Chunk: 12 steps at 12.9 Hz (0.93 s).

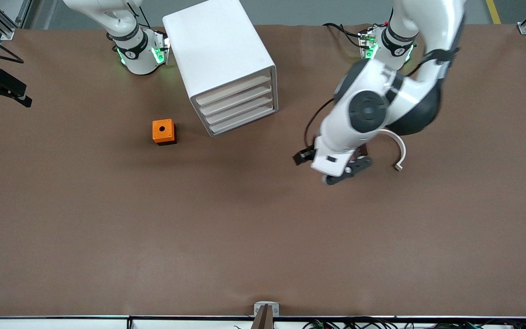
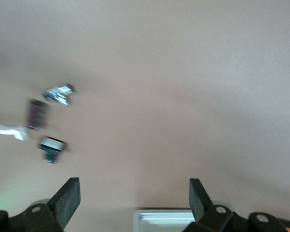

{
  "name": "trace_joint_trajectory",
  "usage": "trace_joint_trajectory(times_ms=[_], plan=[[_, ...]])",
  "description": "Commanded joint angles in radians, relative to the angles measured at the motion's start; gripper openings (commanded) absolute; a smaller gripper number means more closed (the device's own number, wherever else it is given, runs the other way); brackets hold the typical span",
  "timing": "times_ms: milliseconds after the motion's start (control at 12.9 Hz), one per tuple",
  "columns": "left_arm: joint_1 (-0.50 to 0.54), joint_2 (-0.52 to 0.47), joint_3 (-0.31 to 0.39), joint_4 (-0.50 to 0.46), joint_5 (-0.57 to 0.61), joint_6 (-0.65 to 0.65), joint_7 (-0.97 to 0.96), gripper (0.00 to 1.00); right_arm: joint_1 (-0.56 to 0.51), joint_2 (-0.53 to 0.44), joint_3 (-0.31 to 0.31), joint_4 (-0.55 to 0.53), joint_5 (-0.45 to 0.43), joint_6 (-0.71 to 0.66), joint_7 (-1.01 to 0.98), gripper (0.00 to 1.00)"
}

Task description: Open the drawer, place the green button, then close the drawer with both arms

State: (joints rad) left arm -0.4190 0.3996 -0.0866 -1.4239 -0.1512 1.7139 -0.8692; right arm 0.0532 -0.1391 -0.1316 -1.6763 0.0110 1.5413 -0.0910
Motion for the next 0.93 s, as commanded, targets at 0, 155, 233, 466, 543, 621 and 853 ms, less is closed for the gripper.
trace_joint_trajectory(times_ms=[0,155,233,466,543,621,853], plan=[[0.104,-0.091,-0.009,-0.03,0.024,-0.086,0.175,0.99,0.004,-0.023,-0.002,-0.025,-0.019,-0.003,0.002,1.0],[0.167,-0.129,-0.007,-0.032,0.03,-0.118,0.274,0.99,0.002,-0.023,-0.002,-0.028,-0.022,-0.004,0.004,1.0],[0.187,-0.142,-0.009,-0.035,0.051,-0.138,0.297,0.99,0.002,-0.023,-0.002,-0.029,-0.023,-0.004,0.002,1.0],[0.253,-0.157,-0.007,-0.035,0.073,-0.166,0.364,0.99,0.002,-0.023,-0.002,-0.029,-0.026,0.002,0.002,1.0],[0.272,-0.162,-0.009,-0.035,0.091,-0.171,0.395,0.99,0.002,-0.023,-0.002,-0.029,-0.028,0.005,0.004,1.0],[0.279,-0.172,-0.009,-0.039,0.102,-0.175,0.415,0.99,0.002,-0.023,-0.003,-0.028,-0.029,0.008,0.004,1.0],[0.383,-0.202,-0.042,-0.041,0.107,-0.224,0.524,1.0,0.002,-0.023,-0.003,-0.028,-0.029,0.011,0.004,1.0]])
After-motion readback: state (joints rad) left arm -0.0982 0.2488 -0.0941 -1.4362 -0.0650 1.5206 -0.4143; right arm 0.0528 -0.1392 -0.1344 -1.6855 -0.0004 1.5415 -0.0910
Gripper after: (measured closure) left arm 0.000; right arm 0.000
